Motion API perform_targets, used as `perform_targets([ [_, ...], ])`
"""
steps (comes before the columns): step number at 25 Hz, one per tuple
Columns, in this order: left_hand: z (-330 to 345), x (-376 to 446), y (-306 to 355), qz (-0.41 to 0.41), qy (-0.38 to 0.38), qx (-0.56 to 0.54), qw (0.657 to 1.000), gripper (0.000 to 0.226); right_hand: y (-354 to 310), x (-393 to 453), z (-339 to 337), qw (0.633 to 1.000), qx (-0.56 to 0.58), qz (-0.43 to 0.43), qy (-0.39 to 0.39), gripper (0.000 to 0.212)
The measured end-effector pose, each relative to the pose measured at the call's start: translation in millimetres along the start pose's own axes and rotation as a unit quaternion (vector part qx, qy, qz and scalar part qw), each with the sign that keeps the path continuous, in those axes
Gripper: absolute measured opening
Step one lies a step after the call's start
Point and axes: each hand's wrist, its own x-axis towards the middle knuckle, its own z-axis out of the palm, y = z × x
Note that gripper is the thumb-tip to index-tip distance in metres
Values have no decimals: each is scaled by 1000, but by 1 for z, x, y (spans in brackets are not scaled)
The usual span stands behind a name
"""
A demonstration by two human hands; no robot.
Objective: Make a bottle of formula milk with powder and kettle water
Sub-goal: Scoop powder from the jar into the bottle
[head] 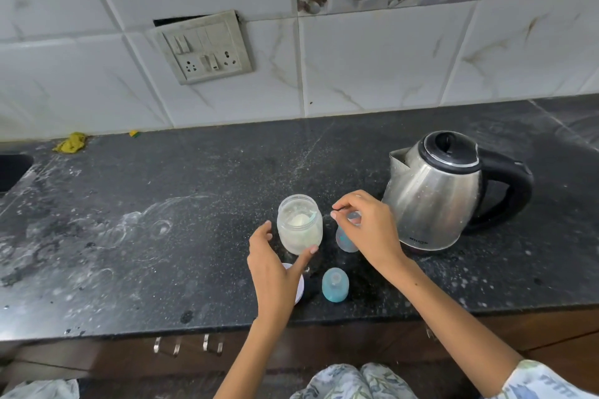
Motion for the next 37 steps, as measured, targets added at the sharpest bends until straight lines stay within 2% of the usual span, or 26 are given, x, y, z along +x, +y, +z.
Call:
perform_targets([
  [2, 4, 16, 4, -33, -25, 11, 999, 109, -2, 6, 2, 1000, -8, -6, -15, 9],
  [4, 9, 27, 8, -29, -42, 20, 998, 106, -4, 10, 4, 999, -16, -13, -28, 9],
  [8, 13, 38, 13, 16, -27, 17, 999, 74, -11, 18, 2, 998, -21, -37, -42, 8],
  [10, 12, 36, 13, 57, -27, 40, 997, 78, -15, 22, -2, 995, -43, -57, -73, 7],
  [12, 12, 31, 11, 130, -30, 88, 987, 81, -25, 25, -7, 985, -82, -66, -137, 12],
  [14, 11, 27, 11, 185, -33, 99, 977, 78, -35, 28, -5, 957, -179, -68, -217, 19],
  [16, 10, 25, 13, 214, -29, 104, 971, 75, -47, 32, 4, 893, -325, -63, -305, 24],
  [18, 11, 24, 15, 233, -17, 113, 966, 71, -56, 32, 13, 840, -407, -49, -357, 22],
  [22, 8, 22, 18, 224, -11, 81, 971, 74, -62, 27, 9, 839, -427, -85, -326, 12],
  [27, 3, 23, 12, 169, -6, 33, 985, 82, -63, 34, 0, 839, -428, -141, -305, 26],
  [33, 2, 25, 4, 133, -34, -3, 991, 82, -56, 35, -5, 844, -386, -181, -325, 29],
  [37, 2, 19, 9, 144, -40, -38, 988, 83, -64, 30, 0, 841, -379, -186, -338, 21],
])
